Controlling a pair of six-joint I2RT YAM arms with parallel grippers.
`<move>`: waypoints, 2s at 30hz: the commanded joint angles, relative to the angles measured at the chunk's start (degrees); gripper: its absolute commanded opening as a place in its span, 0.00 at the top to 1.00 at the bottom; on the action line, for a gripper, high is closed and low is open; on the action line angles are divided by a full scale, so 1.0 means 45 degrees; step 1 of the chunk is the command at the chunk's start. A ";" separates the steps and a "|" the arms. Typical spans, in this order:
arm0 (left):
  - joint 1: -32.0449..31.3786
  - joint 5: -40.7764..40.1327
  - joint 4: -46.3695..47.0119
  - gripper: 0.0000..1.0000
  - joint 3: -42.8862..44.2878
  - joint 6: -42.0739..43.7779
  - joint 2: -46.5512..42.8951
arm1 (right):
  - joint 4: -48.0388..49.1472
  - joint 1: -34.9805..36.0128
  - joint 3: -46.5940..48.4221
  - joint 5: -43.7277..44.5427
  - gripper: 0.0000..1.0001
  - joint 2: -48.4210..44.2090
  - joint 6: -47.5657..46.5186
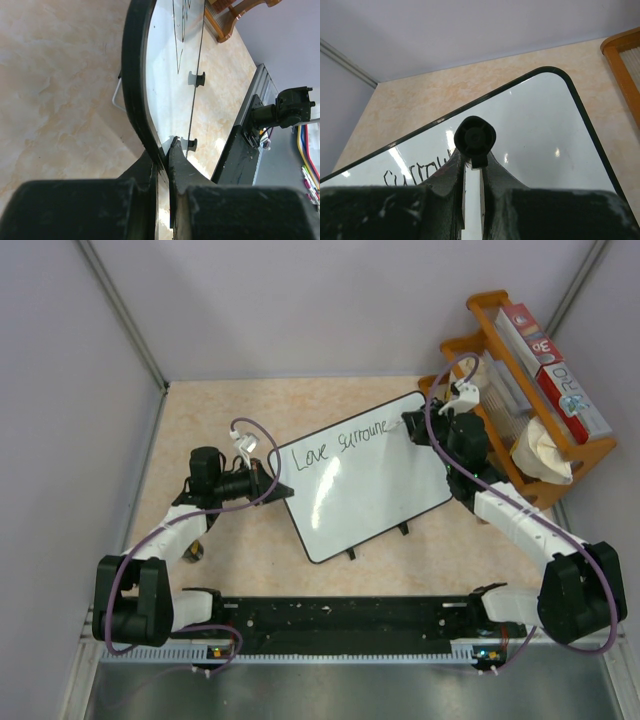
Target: Write a sentence on the whiteboard
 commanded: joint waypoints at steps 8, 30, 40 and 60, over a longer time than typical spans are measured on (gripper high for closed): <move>-0.0302 -0.1645 -0.0117 1.00 -0.0299 0.3269 0.0159 | 0.0180 -0.0267 0.1206 0.0229 1.00 -0.0313 -0.0196; -0.0302 -0.1665 -0.0176 1.00 -0.0260 0.3288 0.0140 | 0.0161 -0.0267 0.2320 0.0034 1.00 0.0643 -0.0254; -0.0302 -0.1665 -0.0176 1.00 -0.0279 0.3288 0.0159 | 0.0161 -0.0267 0.1696 -0.0083 1.00 0.0840 -0.0118; -0.0322 -0.1684 -0.0137 1.00 -0.0318 0.3269 0.0159 | 0.0063 -0.0267 -0.0024 -0.0200 1.00 0.0331 0.0019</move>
